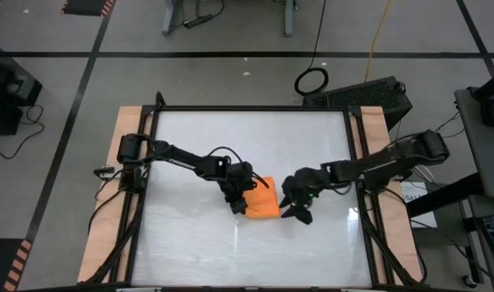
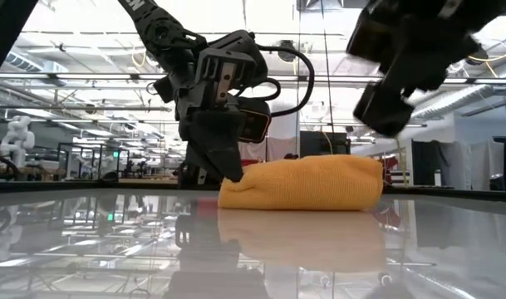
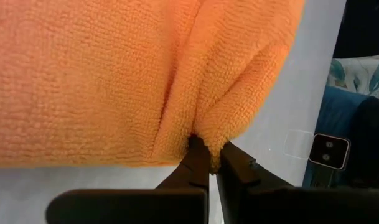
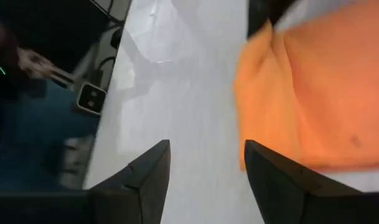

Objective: Roll towel
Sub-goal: Roll the towel

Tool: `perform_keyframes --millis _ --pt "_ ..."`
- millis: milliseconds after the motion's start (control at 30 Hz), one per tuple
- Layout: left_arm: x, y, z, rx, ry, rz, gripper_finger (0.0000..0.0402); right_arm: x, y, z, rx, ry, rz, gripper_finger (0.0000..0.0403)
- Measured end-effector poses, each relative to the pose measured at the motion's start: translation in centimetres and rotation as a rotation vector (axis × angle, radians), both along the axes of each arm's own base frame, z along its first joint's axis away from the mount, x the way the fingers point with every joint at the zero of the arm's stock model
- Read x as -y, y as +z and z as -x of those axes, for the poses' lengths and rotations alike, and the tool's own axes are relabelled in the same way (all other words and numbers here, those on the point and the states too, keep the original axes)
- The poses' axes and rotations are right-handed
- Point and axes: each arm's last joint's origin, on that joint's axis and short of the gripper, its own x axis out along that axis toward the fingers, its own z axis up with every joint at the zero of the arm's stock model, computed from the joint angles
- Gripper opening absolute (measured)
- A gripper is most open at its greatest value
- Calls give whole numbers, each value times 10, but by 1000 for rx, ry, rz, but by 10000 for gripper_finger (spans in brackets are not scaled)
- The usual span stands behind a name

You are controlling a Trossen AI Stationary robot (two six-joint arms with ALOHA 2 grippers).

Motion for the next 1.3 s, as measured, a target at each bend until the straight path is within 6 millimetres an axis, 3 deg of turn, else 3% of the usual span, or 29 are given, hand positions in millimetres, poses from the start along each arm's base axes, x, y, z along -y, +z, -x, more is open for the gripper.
perform_keyframes --millis 200,433,800,1100,1200,1300 --pt "0 0 0 0 4 2 10 -33 12 18 155 120 336 196" --pt "-1 0 0 7 -1 -1 10 -57 -2 21 193 95 670 196" --pt "-1 1 -1 9 -4 3 10 -62 -41 6 113 87 792 197" --pt "-1 1 -1 9 -6 4 10 -51 -52 -4 81 21 808 196" --pt "-1 1 -1 9 -6 5 10 -46 -56 -6 56 -15 778 178" --pt "-1 1 -1 9 -6 5 10 -41 -59 -9 26 -25 698 132"
